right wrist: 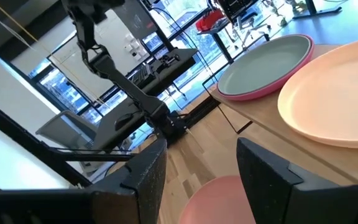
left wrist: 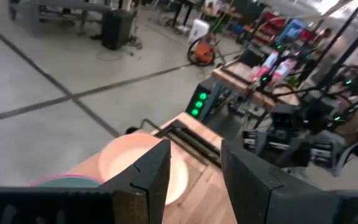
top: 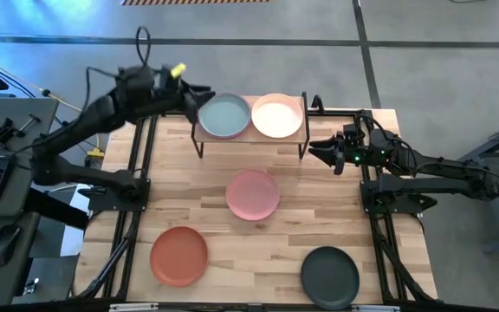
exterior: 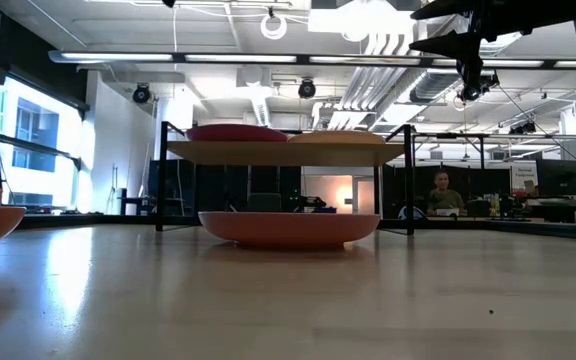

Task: Place and stack plates onto a shelf
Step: Stack the light pink on the white plate on the shelf

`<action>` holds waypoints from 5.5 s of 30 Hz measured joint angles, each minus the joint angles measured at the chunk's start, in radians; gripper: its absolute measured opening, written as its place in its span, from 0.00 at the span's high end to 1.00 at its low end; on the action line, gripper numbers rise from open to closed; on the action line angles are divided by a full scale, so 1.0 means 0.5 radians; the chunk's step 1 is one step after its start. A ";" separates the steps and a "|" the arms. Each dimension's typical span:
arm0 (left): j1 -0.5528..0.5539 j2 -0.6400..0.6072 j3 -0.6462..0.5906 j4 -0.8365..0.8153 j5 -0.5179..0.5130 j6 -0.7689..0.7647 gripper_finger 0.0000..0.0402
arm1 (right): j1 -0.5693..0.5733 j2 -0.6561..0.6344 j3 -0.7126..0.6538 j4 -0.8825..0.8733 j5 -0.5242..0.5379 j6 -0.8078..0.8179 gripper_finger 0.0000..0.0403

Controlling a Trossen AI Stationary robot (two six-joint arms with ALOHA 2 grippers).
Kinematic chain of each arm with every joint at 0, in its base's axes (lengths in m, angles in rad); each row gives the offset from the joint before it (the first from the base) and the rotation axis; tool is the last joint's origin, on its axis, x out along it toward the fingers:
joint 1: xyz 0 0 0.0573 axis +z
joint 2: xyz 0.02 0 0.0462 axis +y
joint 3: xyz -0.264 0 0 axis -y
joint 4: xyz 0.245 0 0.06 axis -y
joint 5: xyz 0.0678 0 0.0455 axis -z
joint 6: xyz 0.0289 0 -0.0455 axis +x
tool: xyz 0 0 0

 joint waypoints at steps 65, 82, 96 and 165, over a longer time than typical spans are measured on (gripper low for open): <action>-0.602 -1.199 -1.874 1.595 0.008 -0.132 0.70 | 0.463 2.190 0.875 -0.803 0.088 1.344 0.56; -0.602 -1.199 -1.869 1.604 -0.100 0.043 0.70 | 0.477 2.193 0.877 -0.827 -0.071 1.122 0.98; -0.603 -1.199 -1.856 1.606 -0.142 0.095 0.70 | 0.462 1.451 0.877 -1.043 -0.278 0.533 1.00; -0.603 -1.197 -1.856 1.606 -0.303 0.021 0.70 | -1.262 2.163 2.307 -2.176 -0.438 -0.515 0.92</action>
